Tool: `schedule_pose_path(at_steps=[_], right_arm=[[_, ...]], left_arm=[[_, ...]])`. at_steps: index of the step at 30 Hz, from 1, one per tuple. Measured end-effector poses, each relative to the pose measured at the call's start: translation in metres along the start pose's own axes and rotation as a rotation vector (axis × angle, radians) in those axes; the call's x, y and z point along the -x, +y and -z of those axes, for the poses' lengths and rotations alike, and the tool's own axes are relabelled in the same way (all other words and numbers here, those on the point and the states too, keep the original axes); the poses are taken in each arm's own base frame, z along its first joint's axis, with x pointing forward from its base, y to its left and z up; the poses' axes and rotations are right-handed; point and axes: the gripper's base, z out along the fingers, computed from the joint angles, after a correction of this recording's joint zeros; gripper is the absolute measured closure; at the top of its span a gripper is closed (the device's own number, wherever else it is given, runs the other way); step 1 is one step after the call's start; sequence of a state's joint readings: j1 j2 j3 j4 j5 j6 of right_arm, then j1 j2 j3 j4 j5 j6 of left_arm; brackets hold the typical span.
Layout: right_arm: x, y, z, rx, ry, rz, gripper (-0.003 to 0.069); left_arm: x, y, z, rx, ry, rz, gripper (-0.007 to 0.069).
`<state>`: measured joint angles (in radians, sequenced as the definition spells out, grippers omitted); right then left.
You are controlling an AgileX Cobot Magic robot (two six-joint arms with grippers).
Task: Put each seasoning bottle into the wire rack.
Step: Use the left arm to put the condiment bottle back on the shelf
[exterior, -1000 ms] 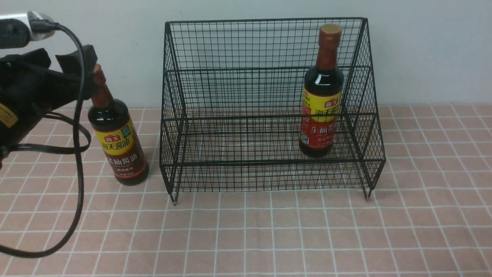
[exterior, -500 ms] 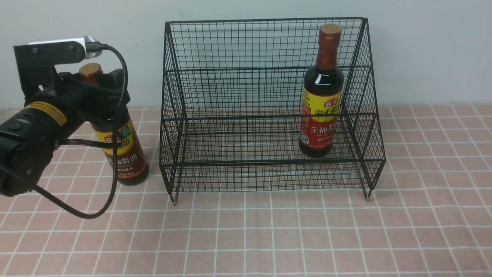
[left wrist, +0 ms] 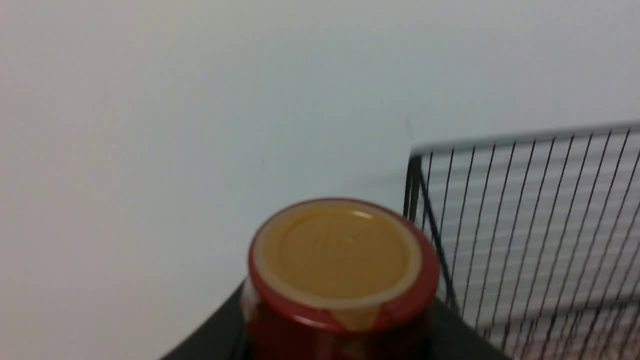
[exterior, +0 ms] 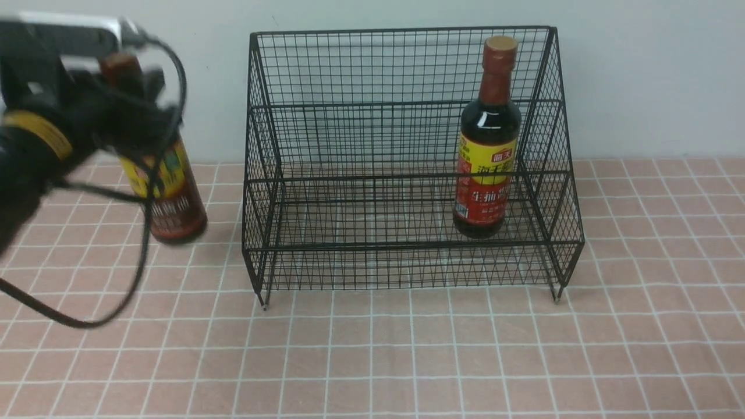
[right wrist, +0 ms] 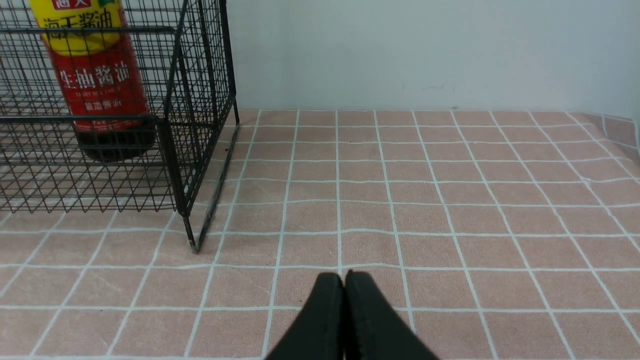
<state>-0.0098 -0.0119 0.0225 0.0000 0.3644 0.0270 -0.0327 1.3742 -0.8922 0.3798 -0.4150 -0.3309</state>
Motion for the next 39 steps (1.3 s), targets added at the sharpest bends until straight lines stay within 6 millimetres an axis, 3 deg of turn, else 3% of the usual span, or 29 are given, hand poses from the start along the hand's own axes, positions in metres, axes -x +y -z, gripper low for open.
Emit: schedule_pose_path(at_steps=[1, 2, 4, 5, 6, 11, 13, 16, 20, 26, 28, 34, 39], right_arm=[[0.000, 0.000, 0.000, 0.000, 0.000, 0.000, 0.0671], [0.000, 0.000, 0.000, 0.000, 0.000, 0.000, 0.0671], [0.000, 0.000, 0.000, 0.000, 0.000, 0.000, 0.0671], [0.000, 0.000, 0.000, 0.000, 0.000, 0.000, 0.0671], [0.000, 0.000, 0.000, 0.000, 0.000, 0.000, 0.0671], [0.000, 0.000, 0.000, 0.000, 0.000, 0.000, 0.0671], [0.000, 0.000, 0.000, 0.000, 0.000, 0.000, 0.0671], [0.000, 0.000, 0.000, 0.000, 0.000, 0.000, 0.0671], [0.000, 0.000, 0.000, 0.000, 0.000, 0.000, 0.0671], [0.000, 0.000, 0.000, 0.000, 0.000, 0.000, 0.0671], [0.000, 0.000, 0.000, 0.000, 0.000, 0.000, 0.0671], [0.000, 0.000, 0.000, 0.000, 0.000, -0.009, 0.0671], [0.000, 0.000, 0.000, 0.000, 0.000, -0.009, 0.0671]], left_arm=[[0.026, -0.001, 0.003, -0.005, -0.078, -0.020, 0.0366], [0.030, -0.001, 0.004, -0.007, -0.089, -0.024, 0.0366], [0.076, -0.003, 0.008, -0.025, -0.225, -0.047, 0.0366], [0.079, -0.003, 0.008, -0.027, -0.234, -0.047, 0.0366], [0.100, -0.003, 0.008, -0.041, -0.289, -0.043, 0.0366], [0.132, -0.007, -0.008, -0.093, -0.364, 0.008, 0.0366], [0.138, -0.014, -0.027, -0.137, -0.369, 0.021, 0.0366], [0.137, -0.028, -0.047, -0.188, -0.364, 0.007, 0.0366], [0.120, -0.062, -0.090, -0.268, -0.305, 0.005, 0.0366], [0.095, -0.085, -0.133, -0.289, -0.236, 0.015, 0.0366], [0.091, -0.086, -0.137, -0.287, -0.227, 0.015, 0.0366], [0.053, -0.087, -0.159, -0.218, -0.066, 0.033, 0.0366], [0.037, -0.082, -0.162, -0.117, 0.075, 0.103, 0.0366]])
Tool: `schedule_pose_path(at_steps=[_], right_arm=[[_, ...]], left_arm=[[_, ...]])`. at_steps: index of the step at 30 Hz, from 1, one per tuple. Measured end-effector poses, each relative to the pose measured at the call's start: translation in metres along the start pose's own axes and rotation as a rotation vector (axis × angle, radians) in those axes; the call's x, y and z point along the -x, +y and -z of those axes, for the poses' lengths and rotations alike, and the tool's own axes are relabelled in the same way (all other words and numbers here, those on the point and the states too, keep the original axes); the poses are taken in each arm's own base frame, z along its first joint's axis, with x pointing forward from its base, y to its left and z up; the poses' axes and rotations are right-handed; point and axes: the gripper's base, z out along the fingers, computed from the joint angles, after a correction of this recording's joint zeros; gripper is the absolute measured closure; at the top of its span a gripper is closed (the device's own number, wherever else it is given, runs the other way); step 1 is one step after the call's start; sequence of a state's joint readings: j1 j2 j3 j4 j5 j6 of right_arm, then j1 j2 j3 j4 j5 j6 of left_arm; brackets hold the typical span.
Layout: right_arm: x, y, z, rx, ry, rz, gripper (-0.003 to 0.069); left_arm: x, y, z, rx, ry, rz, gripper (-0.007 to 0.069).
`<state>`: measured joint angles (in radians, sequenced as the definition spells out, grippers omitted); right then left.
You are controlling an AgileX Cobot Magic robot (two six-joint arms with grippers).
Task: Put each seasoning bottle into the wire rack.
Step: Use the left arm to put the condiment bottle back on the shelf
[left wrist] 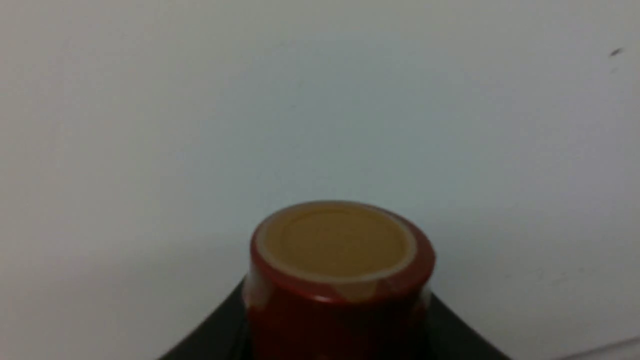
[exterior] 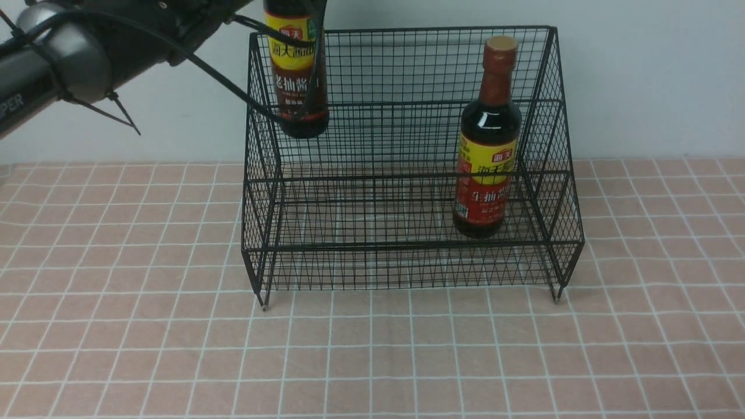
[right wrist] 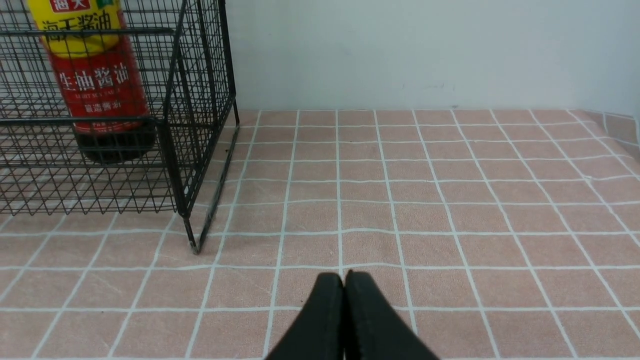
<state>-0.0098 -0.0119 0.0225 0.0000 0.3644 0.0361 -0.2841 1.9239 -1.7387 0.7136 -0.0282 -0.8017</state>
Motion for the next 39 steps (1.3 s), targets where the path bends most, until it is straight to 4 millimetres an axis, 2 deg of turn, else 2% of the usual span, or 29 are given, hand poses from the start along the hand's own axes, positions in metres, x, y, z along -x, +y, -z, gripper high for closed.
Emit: schedule_pose_path(at_steps=[6, 11, 14, 21, 32, 39], right_arm=[[0.000, 0.000, 0.000, 0.000, 0.000, 0.000, 0.0671], [0.000, 0.000, 0.000, 0.000, 0.000, 0.000, 0.0671], [0.000, 0.000, 0.000, 0.000, 0.000, 0.000, 0.0671], [0.000, 0.000, 0.000, 0.000, 0.000, 0.000, 0.0671], [0.000, 0.000, 0.000, 0.000, 0.000, 0.000, 0.0671], [0.000, 0.000, 0.000, 0.000, 0.000, 0.000, 0.0671]], left_arm=[[-0.019, -0.014, 0.000, 0.032, 0.105, -0.057, 0.0366], [-0.028, -0.028, -0.002, 0.001, 0.119, -0.123, 0.0366], [-0.033, -0.028, -0.005, 0.000, 0.132, -0.144, 0.0366], [-0.061, -0.021, -0.016, 0.063, 0.230, -0.142, 0.0366], [-0.063, -0.020, -0.017, 0.075, 0.239, -0.116, 0.0365], [-0.062, -0.021, -0.017, 0.076, 0.226, -0.027, 0.0339]])
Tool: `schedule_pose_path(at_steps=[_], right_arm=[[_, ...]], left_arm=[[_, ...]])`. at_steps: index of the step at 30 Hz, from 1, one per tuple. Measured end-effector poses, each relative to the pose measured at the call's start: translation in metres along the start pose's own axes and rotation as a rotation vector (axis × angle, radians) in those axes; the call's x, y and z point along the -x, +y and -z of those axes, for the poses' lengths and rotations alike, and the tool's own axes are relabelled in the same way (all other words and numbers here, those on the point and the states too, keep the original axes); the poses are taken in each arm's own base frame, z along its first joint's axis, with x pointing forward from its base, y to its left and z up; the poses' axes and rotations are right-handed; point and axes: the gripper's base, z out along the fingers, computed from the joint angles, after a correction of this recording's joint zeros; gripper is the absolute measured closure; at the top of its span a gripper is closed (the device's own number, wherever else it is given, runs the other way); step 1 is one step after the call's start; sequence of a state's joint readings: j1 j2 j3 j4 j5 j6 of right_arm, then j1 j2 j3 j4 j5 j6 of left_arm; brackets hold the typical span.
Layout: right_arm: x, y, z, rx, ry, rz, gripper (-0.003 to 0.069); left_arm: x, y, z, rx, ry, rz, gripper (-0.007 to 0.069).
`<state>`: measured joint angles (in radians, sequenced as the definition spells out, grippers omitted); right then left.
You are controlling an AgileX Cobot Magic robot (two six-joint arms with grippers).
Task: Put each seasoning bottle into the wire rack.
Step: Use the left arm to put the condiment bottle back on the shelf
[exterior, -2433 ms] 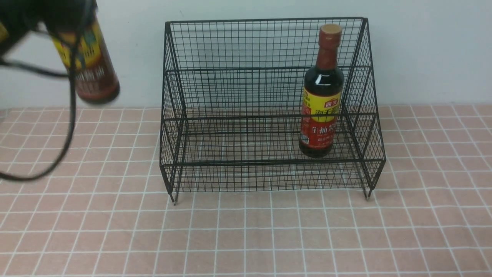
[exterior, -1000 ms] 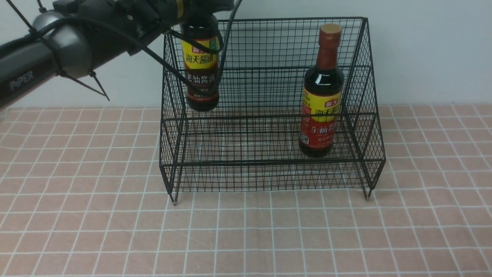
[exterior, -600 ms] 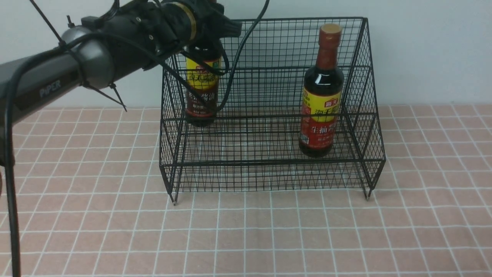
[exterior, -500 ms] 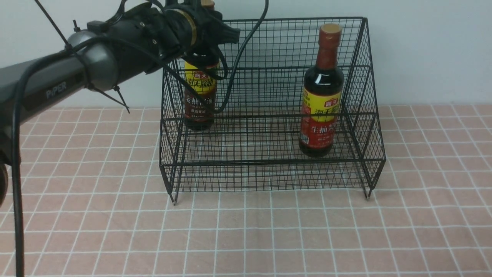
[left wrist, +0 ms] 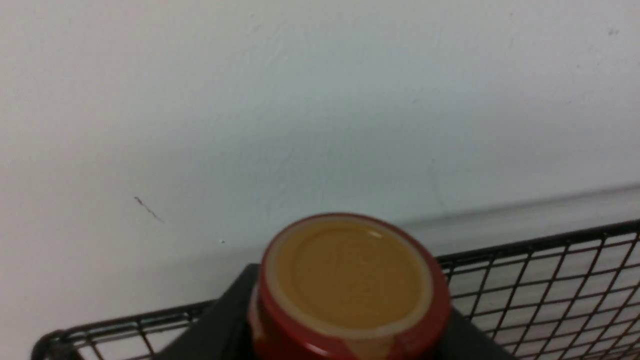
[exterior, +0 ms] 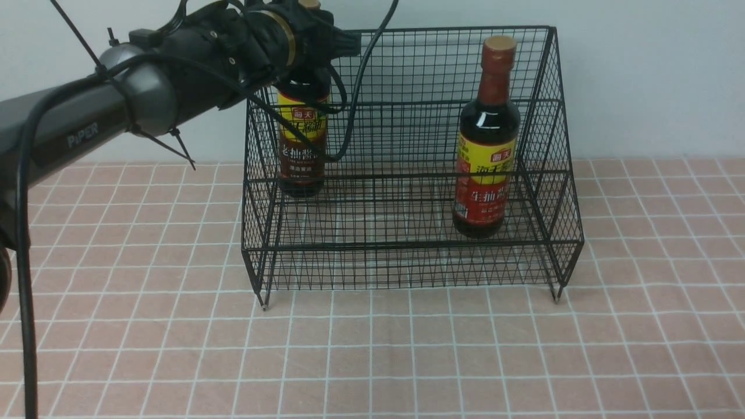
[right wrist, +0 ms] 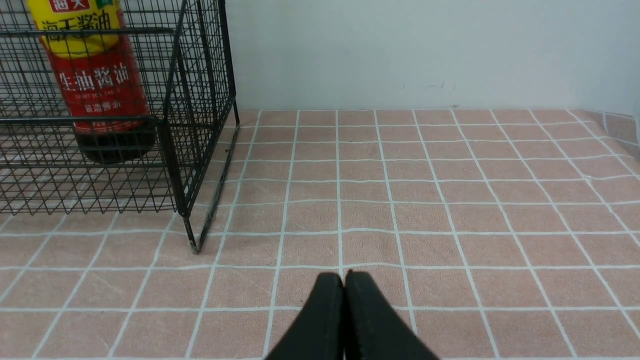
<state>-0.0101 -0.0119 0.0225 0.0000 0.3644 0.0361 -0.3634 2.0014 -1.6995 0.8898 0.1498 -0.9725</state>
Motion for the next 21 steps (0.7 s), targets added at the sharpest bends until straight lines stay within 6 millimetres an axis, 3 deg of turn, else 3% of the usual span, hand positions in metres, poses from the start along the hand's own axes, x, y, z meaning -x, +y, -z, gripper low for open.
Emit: schedule_pose_path(at_steps=[21], right_arm=[[0.0000, 0.0000, 0.0000, 0.000, 0.000, 0.000, 0.0671]], left_arm=[[0.0098, -0.0032, 0.0046, -0.015, -0.044, -0.067, 0.0337]])
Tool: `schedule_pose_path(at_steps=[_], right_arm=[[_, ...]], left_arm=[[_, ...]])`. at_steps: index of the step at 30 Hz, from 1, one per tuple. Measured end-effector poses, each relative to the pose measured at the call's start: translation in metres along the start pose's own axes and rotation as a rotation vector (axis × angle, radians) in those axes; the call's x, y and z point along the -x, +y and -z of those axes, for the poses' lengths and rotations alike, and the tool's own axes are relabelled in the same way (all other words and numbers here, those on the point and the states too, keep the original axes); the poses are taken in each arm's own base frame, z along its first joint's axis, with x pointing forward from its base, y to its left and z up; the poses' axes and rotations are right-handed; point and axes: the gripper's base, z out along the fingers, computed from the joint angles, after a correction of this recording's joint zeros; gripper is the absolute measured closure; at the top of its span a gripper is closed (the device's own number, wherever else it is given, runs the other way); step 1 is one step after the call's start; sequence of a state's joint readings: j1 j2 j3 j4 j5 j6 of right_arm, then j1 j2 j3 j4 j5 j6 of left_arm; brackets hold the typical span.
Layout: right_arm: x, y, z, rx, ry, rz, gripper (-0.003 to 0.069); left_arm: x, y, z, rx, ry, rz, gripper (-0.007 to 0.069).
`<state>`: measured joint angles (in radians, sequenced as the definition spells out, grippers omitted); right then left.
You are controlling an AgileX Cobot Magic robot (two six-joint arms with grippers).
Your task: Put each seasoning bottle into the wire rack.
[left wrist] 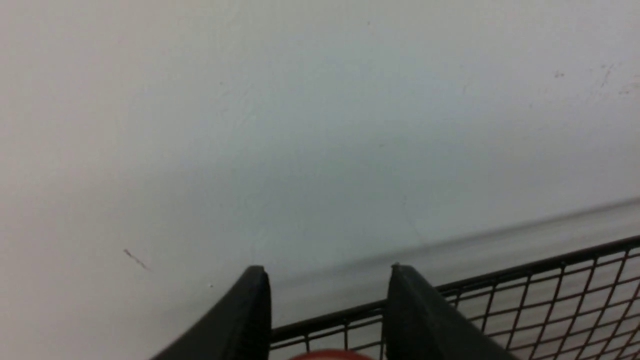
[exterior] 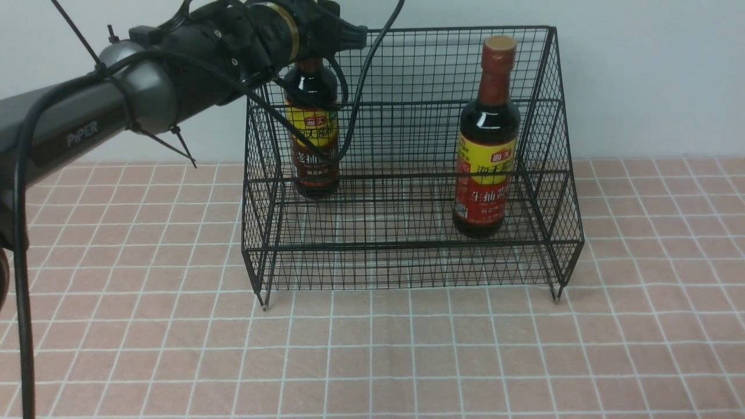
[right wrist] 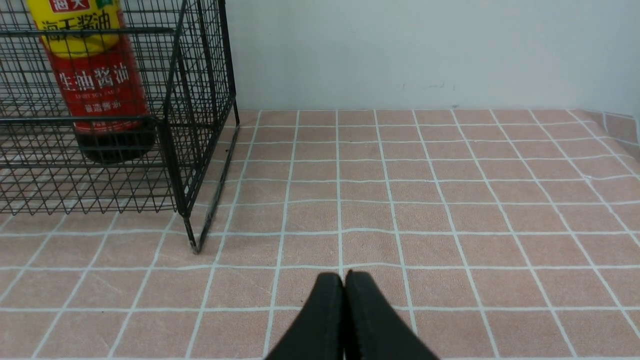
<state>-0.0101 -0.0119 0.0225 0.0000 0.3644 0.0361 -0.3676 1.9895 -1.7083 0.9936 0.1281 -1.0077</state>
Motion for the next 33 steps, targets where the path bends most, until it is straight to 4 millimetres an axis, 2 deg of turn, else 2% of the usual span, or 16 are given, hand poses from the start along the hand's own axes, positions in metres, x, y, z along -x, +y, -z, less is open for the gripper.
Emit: schedule_pose_path(at_steps=[14, 20, 23, 27, 28, 29, 31, 32, 33], right_arm=[[0.000, 0.000, 0.000, 0.000, 0.000, 0.000, 0.0671], [0.000, 0.000, 0.000, 0.000, 0.000, 0.000, 0.0671], [0.000, 0.000, 0.000, 0.000, 0.000, 0.000, 0.0671], [0.000, 0.000, 0.000, 0.000, 0.000, 0.000, 0.0671], [0.000, 0.000, 0.000, 0.000, 0.000, 0.000, 0.0671], [0.000, 0.000, 0.000, 0.000, 0.000, 0.000, 0.0671], [0.000, 0.000, 0.000, 0.000, 0.000, 0.000, 0.0671], [0.000, 0.000, 0.000, 0.000, 0.000, 0.000, 0.0671], [0.000, 0.000, 0.000, 0.000, 0.000, 0.000, 0.0671]], left_arm=[[0.041, 0.004, 0.033, 0.013, -0.102, -0.052, 0.0337], [0.075, 0.008, 0.067, 0.027, -0.193, -0.069, 0.0338], [0.090, 0.009, 0.085, 0.032, -0.234, -0.064, 0.0371], [0.122, 0.017, 0.129, 0.076, -0.317, -0.042, 0.0529], [0.123, 0.018, 0.132, 0.082, -0.319, -0.042, 0.0538], [0.134, 0.022, 0.151, 0.102, -0.350, -0.038, 0.0586], [0.144, 0.026, 0.170, 0.131, -0.376, -0.038, 0.0612], [0.156, 0.032, 0.196, 0.176, -0.402, -0.044, 0.0623], [0.159, 0.035, 0.207, 0.198, -0.409, -0.047, 0.0624]])
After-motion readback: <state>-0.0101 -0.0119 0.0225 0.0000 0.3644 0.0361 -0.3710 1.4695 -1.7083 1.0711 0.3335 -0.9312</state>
